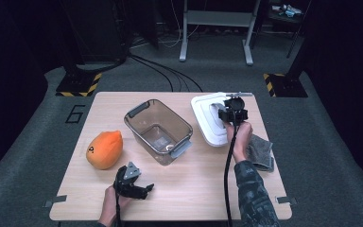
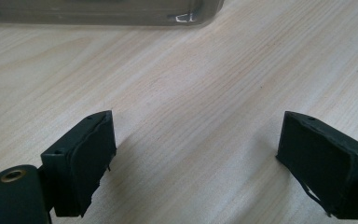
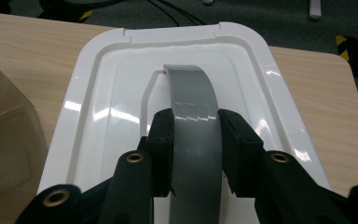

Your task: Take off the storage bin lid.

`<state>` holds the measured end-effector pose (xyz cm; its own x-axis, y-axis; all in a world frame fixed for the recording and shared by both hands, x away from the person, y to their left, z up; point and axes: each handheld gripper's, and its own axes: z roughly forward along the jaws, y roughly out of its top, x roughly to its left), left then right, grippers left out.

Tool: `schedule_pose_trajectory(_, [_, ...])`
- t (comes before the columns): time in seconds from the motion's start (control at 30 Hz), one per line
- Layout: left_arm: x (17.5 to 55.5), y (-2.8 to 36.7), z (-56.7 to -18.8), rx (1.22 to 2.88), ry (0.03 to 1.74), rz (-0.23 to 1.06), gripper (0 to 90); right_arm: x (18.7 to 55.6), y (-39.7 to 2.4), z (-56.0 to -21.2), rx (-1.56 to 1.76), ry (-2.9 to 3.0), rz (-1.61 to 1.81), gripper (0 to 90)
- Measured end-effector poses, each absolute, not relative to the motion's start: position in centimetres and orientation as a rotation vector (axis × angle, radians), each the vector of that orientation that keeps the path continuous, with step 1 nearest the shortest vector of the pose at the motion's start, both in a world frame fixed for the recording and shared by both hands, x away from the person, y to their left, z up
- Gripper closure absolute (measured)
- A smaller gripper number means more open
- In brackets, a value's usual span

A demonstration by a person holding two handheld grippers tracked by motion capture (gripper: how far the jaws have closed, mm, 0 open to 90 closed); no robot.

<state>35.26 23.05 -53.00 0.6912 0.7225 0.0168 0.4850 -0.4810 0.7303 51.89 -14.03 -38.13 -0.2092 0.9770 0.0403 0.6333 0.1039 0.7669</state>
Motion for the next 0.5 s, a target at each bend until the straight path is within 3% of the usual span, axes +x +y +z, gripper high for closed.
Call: schedule_pose_trajectory(0.5, [35.2, 23.0, -53.0, 2.168, 0.925, 0.421, 11.0, 52.3, -13.0, -40.8, 1.607, 1.901, 0.909, 66.6])
